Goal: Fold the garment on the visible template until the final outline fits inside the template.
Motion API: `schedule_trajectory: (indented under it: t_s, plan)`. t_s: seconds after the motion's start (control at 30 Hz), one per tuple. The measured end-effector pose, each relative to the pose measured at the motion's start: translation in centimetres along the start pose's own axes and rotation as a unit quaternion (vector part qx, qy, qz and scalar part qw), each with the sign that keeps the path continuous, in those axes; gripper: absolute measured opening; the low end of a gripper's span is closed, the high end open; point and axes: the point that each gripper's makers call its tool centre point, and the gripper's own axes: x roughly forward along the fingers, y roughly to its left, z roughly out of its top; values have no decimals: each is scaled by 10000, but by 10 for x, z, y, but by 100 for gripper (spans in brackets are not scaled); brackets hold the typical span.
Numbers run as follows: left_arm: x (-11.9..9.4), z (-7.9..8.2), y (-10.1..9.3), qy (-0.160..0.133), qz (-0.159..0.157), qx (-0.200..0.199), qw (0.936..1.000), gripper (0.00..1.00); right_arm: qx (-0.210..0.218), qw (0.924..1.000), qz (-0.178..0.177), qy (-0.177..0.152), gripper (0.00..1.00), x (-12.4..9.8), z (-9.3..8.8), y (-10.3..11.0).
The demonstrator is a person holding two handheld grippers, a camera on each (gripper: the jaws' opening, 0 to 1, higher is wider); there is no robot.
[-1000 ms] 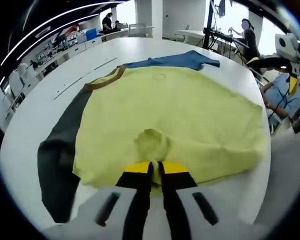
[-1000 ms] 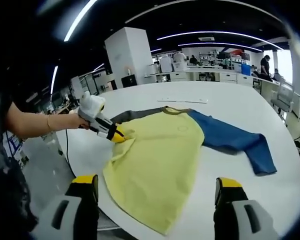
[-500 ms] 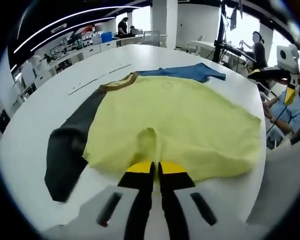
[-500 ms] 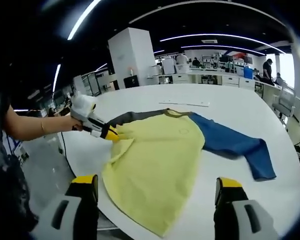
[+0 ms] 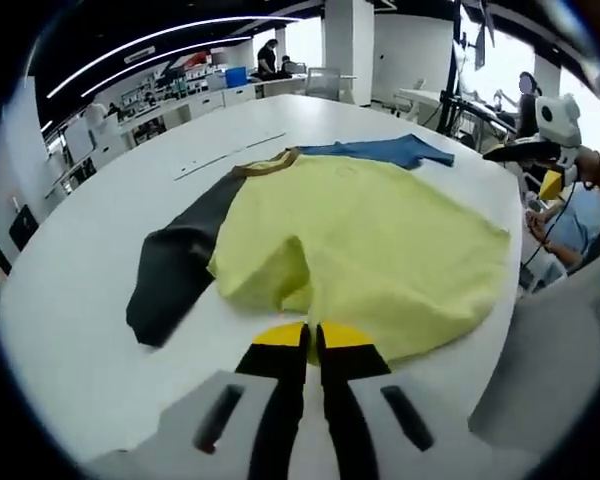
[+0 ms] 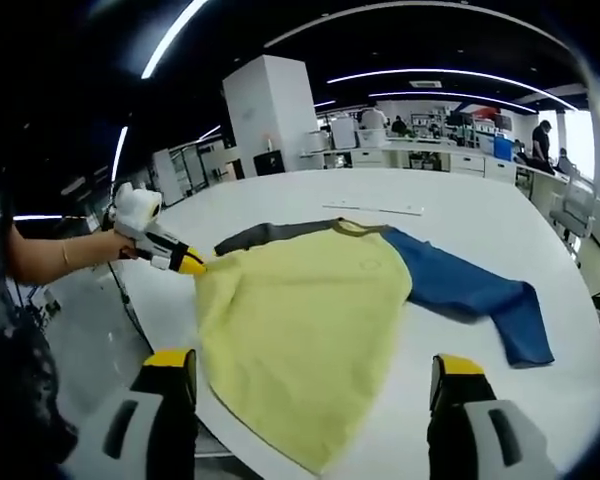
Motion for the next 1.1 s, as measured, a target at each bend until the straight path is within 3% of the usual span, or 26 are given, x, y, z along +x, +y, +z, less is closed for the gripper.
schedule_trajectory:
  t_s: [0.23, 0.5, 0.6, 0.67, 0.77, 0.97, 1.07, 1.1]
  plan:
    - [-21, -28, 2, 227, 213, -264, 9992, 1, 3, 10000, -8, -53, 97, -3, 3, 0]
    - [-28, -55, -3, 412, 322, -748, 9958, 1, 52, 10000, -48, -62, 97, -6, -1, -1]
    - [-30, -69, -6, 610, 362, -902, 9934, 1, 39, 10000, -68, -6, 97, -9, -5, -1]
    - [-32, -81, -8, 880, 409, -1201, 9880, 1, 60, 9999, -85, 48, 96, -10, -9, -3]
    - [-31, -82, -9, 775, 429, -1154, 9894, 1, 117, 9999, -104, 47, 96, -12, -11, -4]
    - [-31, -96, -11, 1148, 506, -1152, 9854, 1, 141, 9997, -152, 96, 95, -14, -16, -8]
    - [-31, -104, -13, 1313, 549, -1491, 9785, 1, 169, 9996, -184, 115, 95, -15, -19, -9]
    - [-31, -103, -12, 1262, 569, -1504, 9789, 1, 174, 9996, -198, 114, 95, -16, -19, -10]
